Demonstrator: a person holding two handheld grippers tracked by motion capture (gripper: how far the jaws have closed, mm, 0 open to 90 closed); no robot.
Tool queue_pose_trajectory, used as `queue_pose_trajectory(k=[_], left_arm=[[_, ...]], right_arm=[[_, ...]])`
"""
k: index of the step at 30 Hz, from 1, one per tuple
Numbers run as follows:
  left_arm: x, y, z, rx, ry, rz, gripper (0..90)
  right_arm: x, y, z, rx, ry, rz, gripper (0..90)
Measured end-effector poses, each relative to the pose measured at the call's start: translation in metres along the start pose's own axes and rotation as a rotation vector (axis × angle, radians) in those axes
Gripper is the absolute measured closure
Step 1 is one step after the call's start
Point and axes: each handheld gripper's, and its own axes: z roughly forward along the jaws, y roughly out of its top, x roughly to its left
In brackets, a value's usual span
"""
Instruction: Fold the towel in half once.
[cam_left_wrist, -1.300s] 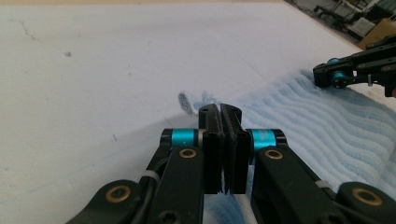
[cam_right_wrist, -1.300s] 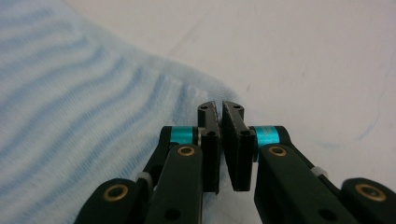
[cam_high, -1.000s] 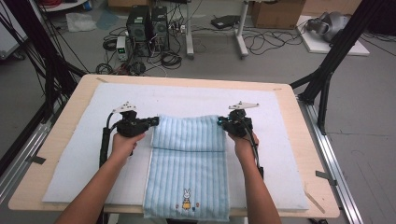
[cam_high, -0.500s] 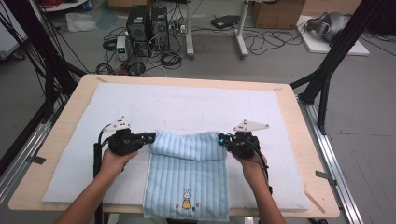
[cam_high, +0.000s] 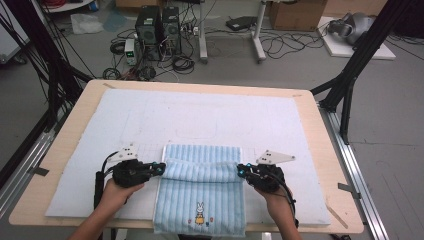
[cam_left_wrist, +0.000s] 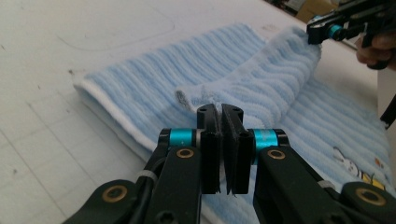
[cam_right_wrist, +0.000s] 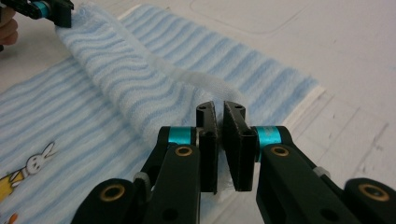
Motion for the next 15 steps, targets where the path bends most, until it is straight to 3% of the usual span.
queue_pose_trajectory(k=[3, 8, 11, 15], left_arm=[[-0.003, -0.005, 0.000, 0.031, -0.005, 0.016, 85.2], [-0.005, -0.009, -0.002, 0.051, -0.030, -0.005, 80.7], [-0.003, -0.006, -0.002, 0.044, 0.013, -0.024, 59.0], [0.006, 0.003, -0.008, -0.016, 0.066, -0.052, 53.4]], right_arm=[[0.001, -0.007, -0.004, 0.016, -0.003, 0.006, 84.4], [0.003, -0.015, -0.012, 0.035, -0.009, 0.006, 83.9], [0.000, -0.013, -0.014, 0.002, -0.031, 0.029, 74.6], [-0.003, -0.004, -0.010, -0.049, -0.037, 0.063, 62.4]])
